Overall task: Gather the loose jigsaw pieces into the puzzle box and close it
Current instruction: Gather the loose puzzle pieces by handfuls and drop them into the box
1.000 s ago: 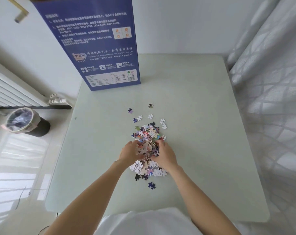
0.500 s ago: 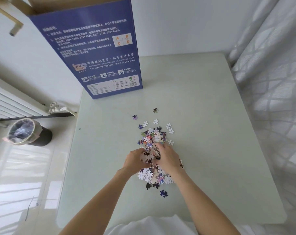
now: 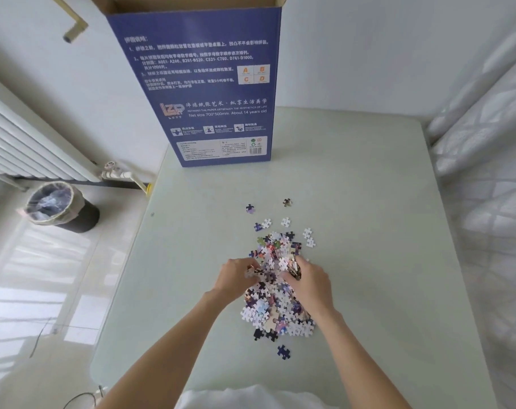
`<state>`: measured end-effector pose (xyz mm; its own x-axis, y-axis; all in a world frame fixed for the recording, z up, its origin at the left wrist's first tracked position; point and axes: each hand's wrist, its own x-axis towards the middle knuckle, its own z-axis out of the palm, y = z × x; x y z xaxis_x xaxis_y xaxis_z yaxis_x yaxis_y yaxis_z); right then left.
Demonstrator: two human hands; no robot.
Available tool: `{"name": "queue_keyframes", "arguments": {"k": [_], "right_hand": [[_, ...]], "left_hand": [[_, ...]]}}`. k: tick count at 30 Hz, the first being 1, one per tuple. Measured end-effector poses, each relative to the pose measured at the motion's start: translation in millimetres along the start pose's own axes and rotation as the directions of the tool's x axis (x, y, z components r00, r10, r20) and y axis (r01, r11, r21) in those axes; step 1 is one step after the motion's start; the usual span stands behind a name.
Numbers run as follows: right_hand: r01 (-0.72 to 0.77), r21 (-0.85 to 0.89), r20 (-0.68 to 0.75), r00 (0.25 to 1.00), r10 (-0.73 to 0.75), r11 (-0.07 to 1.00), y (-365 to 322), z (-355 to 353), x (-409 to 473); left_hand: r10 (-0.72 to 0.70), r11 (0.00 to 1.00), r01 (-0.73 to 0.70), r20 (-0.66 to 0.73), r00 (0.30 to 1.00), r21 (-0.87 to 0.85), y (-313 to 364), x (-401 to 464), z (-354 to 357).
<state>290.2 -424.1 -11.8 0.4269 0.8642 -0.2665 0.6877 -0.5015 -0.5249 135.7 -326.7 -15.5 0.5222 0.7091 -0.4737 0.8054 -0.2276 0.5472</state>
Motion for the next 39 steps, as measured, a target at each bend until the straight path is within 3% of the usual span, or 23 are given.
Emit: {"name": "queue_keyframes", "arguments": {"k": [4, 9, 12, 17, 20, 22, 26, 29, 34, 36, 39], "right_hand": [[-0.009, 0.014, -0.005, 1.0, 0.009, 1.0, -1.8, -16.1, 1.3], [-0.035, 0.317, 0.025, 0.999, 0.028, 0.948, -24.7, -66.4, 4.7], [0.037, 0.465, -0.005, 0.999, -0.04, 0.884, -51.6, -112.6, 19.2], [0.238, 0.626, -0.103, 0.969, -0.224, 0.742, -129.7, -197.6, 60.1], [0.352, 0.643, -0.199, 0.934, -0.296, 0.679, -178.8, -236.1, 94.1], [0.406, 0.644, -0.26, 0.913, -0.314, 0.648, -207.2, -254.5, 122.4], [0.451, 0.644, -0.346, 0.892, -0.29, 0.618, -249.8, -275.2, 176.6], [0.487, 0.585, -0.413, 0.867, -0.279, 0.648, -265.5, -277.4, 210.2], [0.58, 0.16, -0.53, 0.733, -0.426, 0.799, -285.2, -274.4, 243.6], [0.587, -0.086, -0.464, 0.691, -0.554, 0.805, -292.7, -274.2, 247.3], [0.592, -0.428, -0.24, 0.654, -0.717, 0.683, -304.0, -271.7, 249.9]], "left_hand": [[0.045, 0.998, -0.048, -0.085, 0.995, -0.043, 1.6, -0.6, -19.6], [0.177, 0.97, -0.207, -0.216, 0.96, -0.125, 22.9, -2.9, -65.7], [0.258, 0.923, -0.33, -0.318, 0.912, -0.197, 45.0, -1.8, -109.0], [0.307, 0.832, -0.491, -0.524, 0.795, -0.257, 91.3, 5.3, -215.8], [0.35, 0.793, -0.583, -0.651, 0.673, -0.176, 117.9, 18.2, -289.7], [0.359, 0.779, -0.616, -0.724, 0.589, -0.114, 129.6, 34.5, -333.2], [0.312, 0.806, -0.59, -0.808, 0.5, -0.054, 129.4, 77.3, -388.2], [0.357, 0.853, -0.519, -0.789, 0.499, 0.058, 119.1, 99.2, -405.2], [0.403, 0.915, -0.317, -0.616, 0.677, 0.249, 100.6, 115.5, -411.4], [0.412, 0.911, -0.304, -0.561, 0.718, 0.28, 99.2, 114.0, -411.0], [0.415, 0.91, -0.323, -0.566, 0.713, 0.26, 95.9, 109.6, -409.2]]}}
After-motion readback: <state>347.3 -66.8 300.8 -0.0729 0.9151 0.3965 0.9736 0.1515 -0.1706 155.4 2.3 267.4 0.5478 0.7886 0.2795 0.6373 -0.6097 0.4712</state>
